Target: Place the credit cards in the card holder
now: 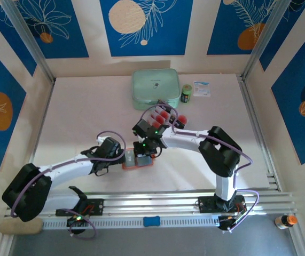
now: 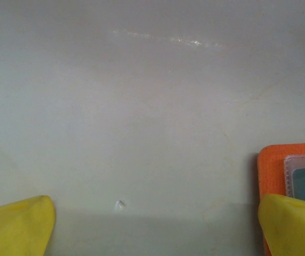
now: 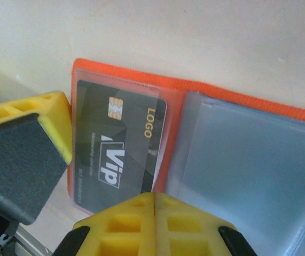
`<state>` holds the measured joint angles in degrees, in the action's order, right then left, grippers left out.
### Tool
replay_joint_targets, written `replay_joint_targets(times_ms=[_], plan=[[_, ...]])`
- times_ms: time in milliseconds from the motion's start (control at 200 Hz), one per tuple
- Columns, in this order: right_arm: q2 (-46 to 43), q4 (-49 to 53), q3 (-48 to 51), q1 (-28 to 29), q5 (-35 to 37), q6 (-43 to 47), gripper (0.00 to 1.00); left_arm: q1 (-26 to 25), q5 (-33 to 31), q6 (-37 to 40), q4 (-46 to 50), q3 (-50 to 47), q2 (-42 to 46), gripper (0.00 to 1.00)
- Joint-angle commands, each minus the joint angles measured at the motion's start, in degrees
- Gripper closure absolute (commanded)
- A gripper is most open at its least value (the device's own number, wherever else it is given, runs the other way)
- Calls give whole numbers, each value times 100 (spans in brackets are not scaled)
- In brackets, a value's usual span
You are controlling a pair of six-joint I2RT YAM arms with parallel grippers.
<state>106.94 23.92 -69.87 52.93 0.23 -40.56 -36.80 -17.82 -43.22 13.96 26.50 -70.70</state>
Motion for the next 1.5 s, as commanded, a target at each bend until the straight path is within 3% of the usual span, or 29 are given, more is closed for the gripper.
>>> replay_joint_targets(times_ms=[0, 1495], plan=[[-53, 89, 97, 44, 12, -64, 100, 71, 52, -55, -99, -53, -76, 3], [540, 51, -300, 131, -250, -16, 100, 73, 72, -46, -225, -76, -128, 3]])
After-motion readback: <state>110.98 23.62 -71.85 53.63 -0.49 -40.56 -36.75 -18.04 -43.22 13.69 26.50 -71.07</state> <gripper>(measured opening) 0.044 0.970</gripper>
